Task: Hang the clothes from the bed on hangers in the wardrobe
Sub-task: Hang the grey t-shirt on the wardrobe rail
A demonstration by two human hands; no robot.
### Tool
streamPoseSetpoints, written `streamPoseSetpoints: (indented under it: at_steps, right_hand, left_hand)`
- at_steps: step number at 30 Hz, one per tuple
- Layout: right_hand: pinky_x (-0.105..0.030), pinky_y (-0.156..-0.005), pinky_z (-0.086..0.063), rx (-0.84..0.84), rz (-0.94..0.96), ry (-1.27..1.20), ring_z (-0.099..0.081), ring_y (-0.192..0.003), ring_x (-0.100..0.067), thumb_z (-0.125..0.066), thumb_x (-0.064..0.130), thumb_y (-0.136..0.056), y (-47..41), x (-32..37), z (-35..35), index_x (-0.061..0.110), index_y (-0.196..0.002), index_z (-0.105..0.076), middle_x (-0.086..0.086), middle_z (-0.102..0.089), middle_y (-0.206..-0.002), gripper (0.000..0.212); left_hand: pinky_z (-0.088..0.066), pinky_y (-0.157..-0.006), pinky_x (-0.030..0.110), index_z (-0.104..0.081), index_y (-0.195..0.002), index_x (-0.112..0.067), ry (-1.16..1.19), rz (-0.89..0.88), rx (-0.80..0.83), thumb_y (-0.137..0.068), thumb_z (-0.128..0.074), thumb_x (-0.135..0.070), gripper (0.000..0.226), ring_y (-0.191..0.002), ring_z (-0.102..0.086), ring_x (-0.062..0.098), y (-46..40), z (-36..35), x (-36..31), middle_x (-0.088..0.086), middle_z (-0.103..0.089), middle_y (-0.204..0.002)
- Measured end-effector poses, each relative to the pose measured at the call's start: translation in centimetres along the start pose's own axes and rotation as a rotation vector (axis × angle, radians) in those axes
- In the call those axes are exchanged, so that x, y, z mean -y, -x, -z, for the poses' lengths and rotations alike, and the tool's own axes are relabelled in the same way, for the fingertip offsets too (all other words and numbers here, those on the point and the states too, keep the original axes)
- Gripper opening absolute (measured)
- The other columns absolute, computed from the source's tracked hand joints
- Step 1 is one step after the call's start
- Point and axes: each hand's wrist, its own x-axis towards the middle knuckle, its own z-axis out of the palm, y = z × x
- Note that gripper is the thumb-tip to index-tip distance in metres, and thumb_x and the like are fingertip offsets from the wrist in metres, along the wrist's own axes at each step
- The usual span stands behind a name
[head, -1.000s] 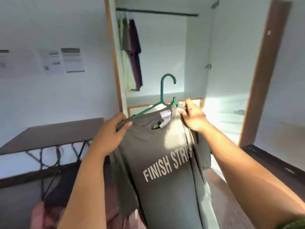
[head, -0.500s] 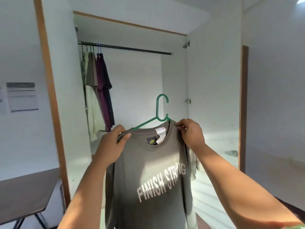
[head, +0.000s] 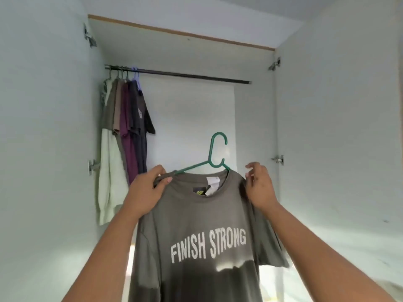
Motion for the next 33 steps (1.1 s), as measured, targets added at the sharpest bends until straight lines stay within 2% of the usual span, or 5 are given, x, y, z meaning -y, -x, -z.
streamPoseSetpoints:
  at_steps: [8,15,18,24,33]
  right_hand:
    - [-0.032,-0.099,-0.037,0.291,0.145,-0.144,-0.045,-0.112,-0.021,-0.060,0.043,-0.090,-9.6,0.0,-15.4,0.019,-0.131,-0.044,-0.005,-0.044,-0.121,0.050]
    - [-0.053,-0.094,-0.038,-0.162,-0.122,-0.136,-0.033,-0.123,-0.036,-0.045,0.038,-0.098,-21.2,0.4,-27.0,0.020,-0.135,-0.041,-0.014,-0.031,-0.137,0.042]
    - [-0.047,-0.101,-0.033,-0.017,-0.243,-0.324,-0.034,-0.127,-0.035,-0.041,0.038,-0.100,-26.6,-2.2,-31.6,0.028,-0.135,-0.042,-0.013,-0.031,-0.140,0.037]
    - [-0.020,-0.068,-0.036,0.068,-0.068,-0.467,-0.054,-0.090,-0.029,-0.052,0.021,-0.098,-32.4,-5.7,-40.0,0.006,-0.106,-0.061,-0.019,-0.053,-0.102,0.019]
    - [-0.029,-0.059,-0.025,0.134,0.055,-0.355,-0.052,-0.076,-0.031,-0.049,0.022,-0.099,-38.1,-8.6,-50.1,0.002,-0.096,-0.060,-0.025,-0.057,-0.091,0.023]
  left_hand:
    - [-0.033,-0.053,0.019,-0.047,-0.078,-0.011,-0.081,0.112,-0.275,-0.095,-0.058,-0.025,0.025,-0.058,-0.047,0.011,-9.5,-4.1,5.4,-0.003,-0.050,-0.060]
    - [-0.031,-0.053,0.026,-0.046,-0.076,-0.014,-0.172,0.067,-0.407,-0.093,-0.060,-0.028,0.026,-0.057,-0.042,0.010,-18.4,-3.1,13.9,-0.006,-0.046,-0.059]
    - [-0.036,-0.058,0.030,-0.053,-0.079,-0.013,-0.143,0.053,-0.429,-0.093,-0.061,-0.030,0.024,-0.059,-0.044,0.013,-21.7,-2.6,18.0,-0.004,-0.051,-0.062]
    - [-0.042,-0.066,0.032,-0.050,-0.077,-0.022,-0.331,0.105,-0.314,-0.091,-0.057,-0.045,0.029,-0.070,-0.053,0.018,-27.2,-2.5,24.4,-0.005,-0.055,-0.066]
    - [-0.032,-0.060,0.034,-0.038,-0.072,-0.023,-0.721,0.092,0.011,-0.102,-0.040,-0.036,0.032,-0.069,-0.048,0.020,-36.5,-7.5,28.3,-0.003,-0.049,-0.069]
